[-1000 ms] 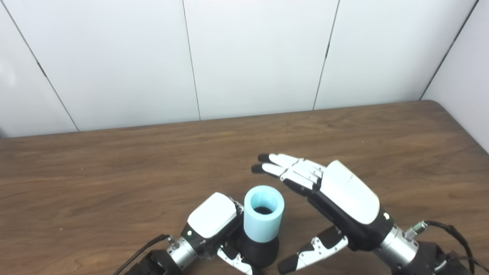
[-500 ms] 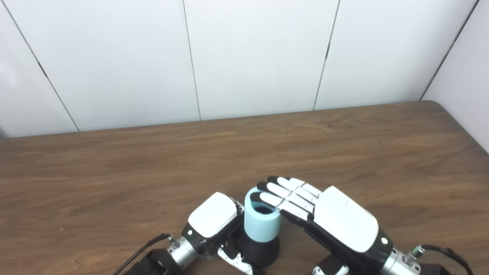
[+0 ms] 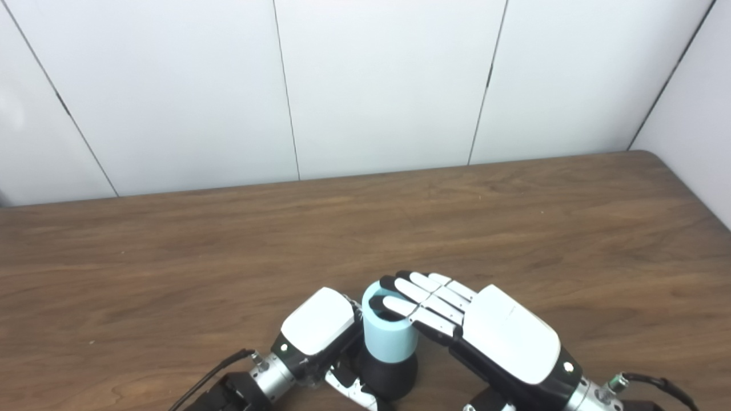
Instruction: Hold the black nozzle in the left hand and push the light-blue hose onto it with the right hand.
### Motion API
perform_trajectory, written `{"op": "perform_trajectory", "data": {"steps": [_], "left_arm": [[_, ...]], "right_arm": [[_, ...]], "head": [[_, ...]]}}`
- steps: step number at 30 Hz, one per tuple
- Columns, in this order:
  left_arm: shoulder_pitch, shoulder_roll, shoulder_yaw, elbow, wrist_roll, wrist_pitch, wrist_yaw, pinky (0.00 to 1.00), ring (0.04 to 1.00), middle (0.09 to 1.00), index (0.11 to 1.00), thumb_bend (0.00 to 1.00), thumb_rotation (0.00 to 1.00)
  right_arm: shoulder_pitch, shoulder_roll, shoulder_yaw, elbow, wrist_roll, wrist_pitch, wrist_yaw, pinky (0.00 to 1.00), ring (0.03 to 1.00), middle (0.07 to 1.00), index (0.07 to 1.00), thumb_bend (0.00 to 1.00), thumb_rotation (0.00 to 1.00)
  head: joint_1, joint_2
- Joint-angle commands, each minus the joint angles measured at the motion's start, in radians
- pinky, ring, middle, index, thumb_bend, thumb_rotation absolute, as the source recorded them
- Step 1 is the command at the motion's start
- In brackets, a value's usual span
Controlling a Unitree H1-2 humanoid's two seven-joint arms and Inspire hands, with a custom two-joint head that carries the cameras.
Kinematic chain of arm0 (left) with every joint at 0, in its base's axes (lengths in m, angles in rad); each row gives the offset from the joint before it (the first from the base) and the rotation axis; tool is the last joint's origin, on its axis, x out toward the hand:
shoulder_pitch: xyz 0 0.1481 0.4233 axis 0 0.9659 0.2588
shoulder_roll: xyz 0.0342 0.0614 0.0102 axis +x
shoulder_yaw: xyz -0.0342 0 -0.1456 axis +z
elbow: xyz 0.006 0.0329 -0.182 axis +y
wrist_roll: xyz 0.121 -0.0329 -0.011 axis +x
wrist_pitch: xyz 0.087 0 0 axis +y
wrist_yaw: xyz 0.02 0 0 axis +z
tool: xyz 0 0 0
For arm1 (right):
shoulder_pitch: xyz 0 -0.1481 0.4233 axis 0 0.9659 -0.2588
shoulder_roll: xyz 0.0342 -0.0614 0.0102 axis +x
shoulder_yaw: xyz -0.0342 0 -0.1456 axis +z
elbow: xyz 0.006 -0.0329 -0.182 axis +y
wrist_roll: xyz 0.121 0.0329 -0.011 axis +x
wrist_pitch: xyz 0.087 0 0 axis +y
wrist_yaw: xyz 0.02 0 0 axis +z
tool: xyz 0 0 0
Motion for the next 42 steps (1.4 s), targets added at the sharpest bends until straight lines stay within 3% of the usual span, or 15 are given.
{"op": "perform_trajectory", "data": {"steps": [1, 13, 29, 34, 42], "left_arm": [[0.092, 0.021, -0.043, 0.092, 0.041, 0.029, -0.087, 0.13, 0.179, 0.471, 0.479, 0.53, 0.00], [0.092, 0.020, -0.043, 0.095, 0.043, 0.027, -0.081, 0.13, 0.181, 0.471, 0.482, 0.53, 0.00], [0.096, 0.020, -0.032, 0.101, 0.010, 0.027, -0.103, 0.13, 0.179, 0.471, 0.482, 0.53, 0.00], [0.095, 0.018, -0.031, 0.110, 0.013, 0.023, -0.095, 0.13, 0.180, 0.471, 0.481, 0.53, 0.00], [0.097, 0.017, -0.027, 0.104, -0.003, 0.026, -0.114, 0.13, 0.177, 0.471, 0.483, 0.53, 0.00]], "right_arm": [[0.018, -0.015, 0.015, 0.012, -0.013, -0.036, 0.018, 0.89, 0.911, 0.919, 0.875, 0.91, 0.97], [0.026, -0.045, 0.022, 0.042, -0.050, -0.075, -0.026, 0.86, 0.876, 0.874, 0.814, 0.84, 0.95], [0.069, -0.042, 0.027, 0.049, -0.118, -0.085, -0.044, 0.80, 0.867, 0.869, 0.824, 0.80, 0.93], [0.078, -0.042, 0.032, 0.055, -0.137, -0.084, -0.055, 0.80, 0.884, 0.891, 0.846, 0.79, 0.93], [0.088, -0.050, 0.047, 0.057, -0.170, -0.069, -0.016, 0.90, 0.977, 0.975, 0.931, 0.76, 0.98]], "head": [[-0.002, 0.000], [-0.001, -0.003], [0.002, -0.006], [0.003, -0.008], [0.003, -0.008]]}}
